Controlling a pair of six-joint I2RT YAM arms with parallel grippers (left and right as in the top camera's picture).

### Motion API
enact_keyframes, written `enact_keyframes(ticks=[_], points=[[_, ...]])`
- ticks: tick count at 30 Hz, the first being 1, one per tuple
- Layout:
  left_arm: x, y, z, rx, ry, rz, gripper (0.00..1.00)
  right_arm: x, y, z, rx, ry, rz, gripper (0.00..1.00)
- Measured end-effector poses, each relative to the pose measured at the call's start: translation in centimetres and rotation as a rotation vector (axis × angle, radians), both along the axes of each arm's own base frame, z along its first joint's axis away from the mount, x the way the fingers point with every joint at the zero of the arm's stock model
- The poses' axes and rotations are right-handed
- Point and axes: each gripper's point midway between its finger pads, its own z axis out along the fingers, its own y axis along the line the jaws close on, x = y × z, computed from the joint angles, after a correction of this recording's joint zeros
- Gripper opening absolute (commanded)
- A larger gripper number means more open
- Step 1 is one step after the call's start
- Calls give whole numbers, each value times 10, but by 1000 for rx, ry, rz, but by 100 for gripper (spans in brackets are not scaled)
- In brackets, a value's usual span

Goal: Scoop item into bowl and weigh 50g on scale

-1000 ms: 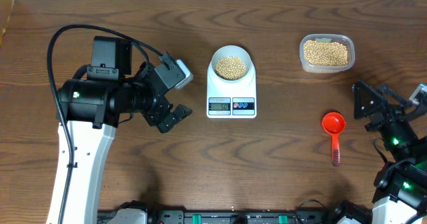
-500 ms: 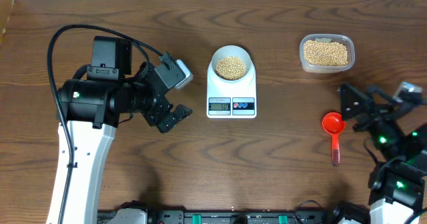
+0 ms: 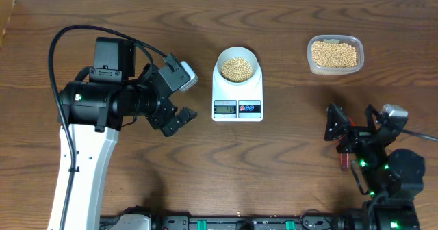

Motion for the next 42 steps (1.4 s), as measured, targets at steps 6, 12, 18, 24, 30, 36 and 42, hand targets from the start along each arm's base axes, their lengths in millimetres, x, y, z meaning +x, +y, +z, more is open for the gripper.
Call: enact_keyframes(ticks=[6,12,18,24,30,36,42], points=[[0,0,0,0,0,0,98,6,-6,-20,-11,-68,-39,99],[0,0,0,0,1,0,98,5,-8,-43,-8,-194,-50,99],[0,0,0,0,0,0,98,-1,-10,-57,-9,-193,-60,99],[0,0,0,0,0,0,98,-10,-12,-63,-11,-176,-72,99],[0,0,0,0,0,0,98,-11,-17,-71,-25,-147,-101,99],[0,0,0,0,0,0,98,-11,-20,-71,-174,-158,-96,99],[0,0,0,0,0,0,98,-11,-19,-71,-279,-167,-78,99]])
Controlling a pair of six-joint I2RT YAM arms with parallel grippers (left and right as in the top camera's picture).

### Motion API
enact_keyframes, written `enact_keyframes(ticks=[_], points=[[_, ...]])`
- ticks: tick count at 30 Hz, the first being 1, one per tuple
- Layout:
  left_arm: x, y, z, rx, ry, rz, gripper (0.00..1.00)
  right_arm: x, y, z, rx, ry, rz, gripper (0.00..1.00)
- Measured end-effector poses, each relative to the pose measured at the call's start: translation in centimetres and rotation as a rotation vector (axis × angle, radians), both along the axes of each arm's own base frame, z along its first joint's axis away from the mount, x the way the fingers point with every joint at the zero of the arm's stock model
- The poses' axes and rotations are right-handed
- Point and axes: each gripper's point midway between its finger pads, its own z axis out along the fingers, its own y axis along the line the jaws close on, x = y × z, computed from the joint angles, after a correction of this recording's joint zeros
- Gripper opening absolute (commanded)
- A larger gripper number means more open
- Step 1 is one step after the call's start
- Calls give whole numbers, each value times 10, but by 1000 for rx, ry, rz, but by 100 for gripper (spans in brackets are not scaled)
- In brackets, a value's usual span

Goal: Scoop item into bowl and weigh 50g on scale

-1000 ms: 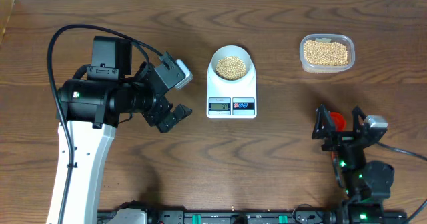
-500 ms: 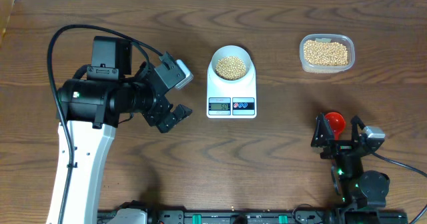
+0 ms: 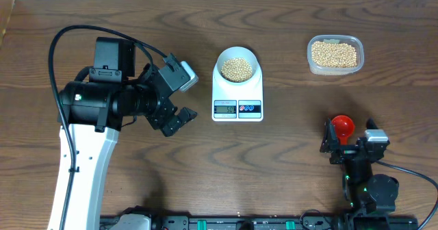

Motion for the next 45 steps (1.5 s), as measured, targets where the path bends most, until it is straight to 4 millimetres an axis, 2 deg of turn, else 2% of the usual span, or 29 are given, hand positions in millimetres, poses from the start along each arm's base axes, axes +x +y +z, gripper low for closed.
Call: enact_keyframes(ticks=[10,45], points=[[0,0,0,0,0,0,98,0,0,0,-70,-2,5,99],[-2,0,-1,1,11,0,98,0,0,0,-73,-2,6,99]])
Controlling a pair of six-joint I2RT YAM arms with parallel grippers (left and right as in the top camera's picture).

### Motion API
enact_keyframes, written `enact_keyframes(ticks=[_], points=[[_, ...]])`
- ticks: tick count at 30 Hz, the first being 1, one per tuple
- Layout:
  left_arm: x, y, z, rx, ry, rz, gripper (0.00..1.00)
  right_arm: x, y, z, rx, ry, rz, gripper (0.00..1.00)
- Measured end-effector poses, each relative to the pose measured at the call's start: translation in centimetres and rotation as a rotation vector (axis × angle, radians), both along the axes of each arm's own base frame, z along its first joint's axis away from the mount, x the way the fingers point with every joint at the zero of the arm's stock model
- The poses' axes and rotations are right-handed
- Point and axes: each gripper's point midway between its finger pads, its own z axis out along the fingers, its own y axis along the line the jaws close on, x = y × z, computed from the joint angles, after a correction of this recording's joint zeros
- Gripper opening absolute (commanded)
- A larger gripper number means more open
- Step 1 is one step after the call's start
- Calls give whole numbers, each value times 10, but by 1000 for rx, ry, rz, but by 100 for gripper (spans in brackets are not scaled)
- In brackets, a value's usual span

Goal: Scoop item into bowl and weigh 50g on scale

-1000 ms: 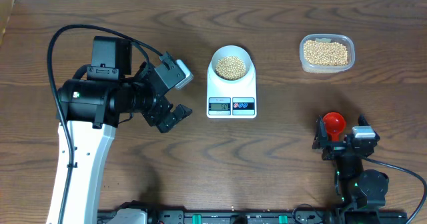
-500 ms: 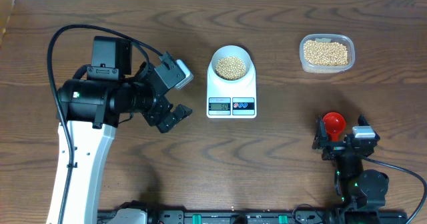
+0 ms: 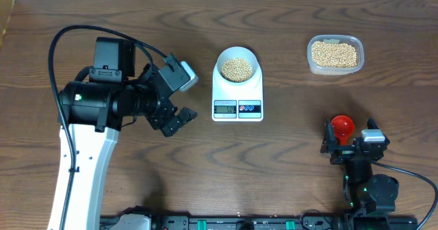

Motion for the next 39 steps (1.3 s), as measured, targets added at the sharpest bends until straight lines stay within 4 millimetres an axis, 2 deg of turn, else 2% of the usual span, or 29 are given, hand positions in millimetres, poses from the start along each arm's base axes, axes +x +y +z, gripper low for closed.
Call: enact_keyframes(ticks=[6,12,16,22,26,33,39], points=[[-7,1,1,0,6,0,98,0,0,0,0,0,0,99],[-19,-1,9,-45,-145,2,98,0,0,0,-1,0,-1,99],[-21,-2,10,-117,-239,79,98,0,-1,0,-4,0,-3,99],[-26,2,-3,-260,-325,250,98,0,-1,0,-4,0,-6,99],[-34,13,-10,-352,-358,380,98,0,-1,0,-4,-1,-6,99],[-44,47,-23,-465,-351,675,98,0,-1,0,-4,0,-7,99],[-44,68,-29,-515,-448,795,98,0,-1,0,-4,0,-7,99]])
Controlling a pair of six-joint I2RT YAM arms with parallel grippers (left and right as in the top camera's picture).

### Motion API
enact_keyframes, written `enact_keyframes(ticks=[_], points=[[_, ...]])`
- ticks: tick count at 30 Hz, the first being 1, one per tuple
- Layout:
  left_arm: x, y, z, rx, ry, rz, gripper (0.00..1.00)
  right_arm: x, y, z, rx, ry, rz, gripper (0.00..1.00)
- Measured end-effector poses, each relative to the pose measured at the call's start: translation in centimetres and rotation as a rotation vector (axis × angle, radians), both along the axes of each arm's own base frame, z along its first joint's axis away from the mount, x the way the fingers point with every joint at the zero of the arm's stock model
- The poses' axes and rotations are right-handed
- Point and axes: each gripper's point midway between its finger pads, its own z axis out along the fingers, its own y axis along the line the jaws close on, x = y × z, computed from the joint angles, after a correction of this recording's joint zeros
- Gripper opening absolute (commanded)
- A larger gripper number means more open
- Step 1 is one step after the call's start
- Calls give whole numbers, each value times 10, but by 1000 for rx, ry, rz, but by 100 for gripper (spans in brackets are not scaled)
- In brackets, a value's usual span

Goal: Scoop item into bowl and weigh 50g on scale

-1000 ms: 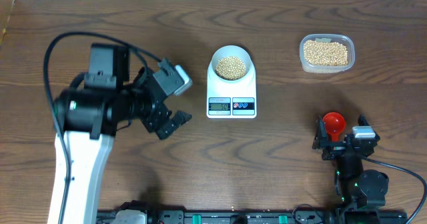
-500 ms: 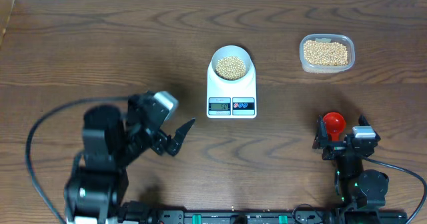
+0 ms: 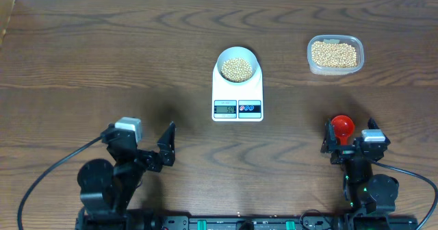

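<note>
A white scale stands at mid-table with a white bowl of pale beans on its platform; the display digits are too small to read. A clear tub of the same beans sits at the back right. The red scoop lies on the table at the front right, its handle hidden under my right gripper, whose fingers stand open around it. My left gripper is open and empty near the front edge at the left, far from the scale.
Both arms are folded low at the table's front edge, cables trailing from each. A dark rail with connectors runs along the front edge.
My left arm was raised and reaching toward the scale's left side; it is now folded down at the front left, gripper still open. The right arm, scoop, bowl and tub have not moved.
At first my right gripper held the scoop by its handle at the front right, the left gripper open beside the scale. Then the scoop lay on the table with the right arm folded behind it. Now the left arm is folded at the front too.
</note>
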Motion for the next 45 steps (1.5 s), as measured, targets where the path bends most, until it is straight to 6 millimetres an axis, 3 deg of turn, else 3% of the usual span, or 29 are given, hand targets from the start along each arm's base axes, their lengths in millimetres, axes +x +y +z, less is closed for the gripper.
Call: enact_keyframes(ticks=[12,25,45], points=[[2,25,-38,-75,-58,167,98,0,0,0,0,0,0,99],[20,38,-73,-105,-144,240,98,0,0,0,0,0,0,99],[21,49,-75,-56,-163,295,98,0,0,0,0,0,0,99]])
